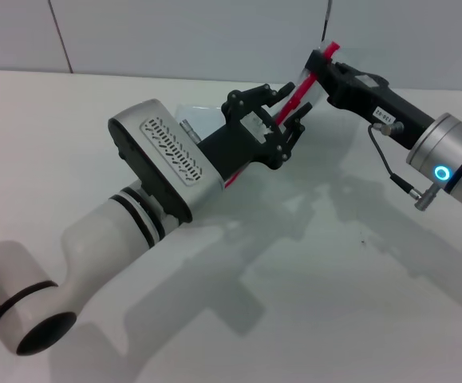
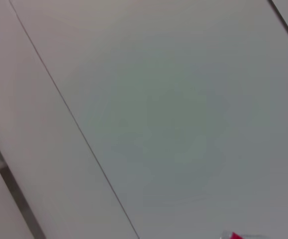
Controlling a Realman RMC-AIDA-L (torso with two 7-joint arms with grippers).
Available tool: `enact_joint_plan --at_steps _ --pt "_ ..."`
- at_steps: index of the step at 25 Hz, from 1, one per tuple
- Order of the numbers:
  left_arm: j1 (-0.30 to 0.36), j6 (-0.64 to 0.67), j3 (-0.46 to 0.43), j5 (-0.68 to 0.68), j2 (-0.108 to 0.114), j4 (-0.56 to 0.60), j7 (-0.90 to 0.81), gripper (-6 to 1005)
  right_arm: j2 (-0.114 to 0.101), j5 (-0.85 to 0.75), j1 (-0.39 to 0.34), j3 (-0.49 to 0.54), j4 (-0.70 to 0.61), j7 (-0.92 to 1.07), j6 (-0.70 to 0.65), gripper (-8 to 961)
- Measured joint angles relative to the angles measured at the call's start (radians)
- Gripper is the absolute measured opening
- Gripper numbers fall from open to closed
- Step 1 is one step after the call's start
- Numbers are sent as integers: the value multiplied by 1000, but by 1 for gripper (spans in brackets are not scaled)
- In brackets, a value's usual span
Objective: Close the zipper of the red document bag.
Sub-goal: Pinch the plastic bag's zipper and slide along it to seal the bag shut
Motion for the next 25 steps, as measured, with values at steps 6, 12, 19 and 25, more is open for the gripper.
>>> enact_joint_plan --at_steps 6,12,19,25 --pt "7 -1 -8 0 0 -3 28 295 0 0 1 0 0 0 3 14" --pt "12 -1 -12 0 0 -4 40 270 2 0 1 0 0 0 3 14" --pt "12 -1 -12 0 0 -4 44 236 2 0 2 -2 0 0 3 14" --pt "12 -1 -12 0 1 -2 57 198 1 0 3 -6 0 0 2 14"
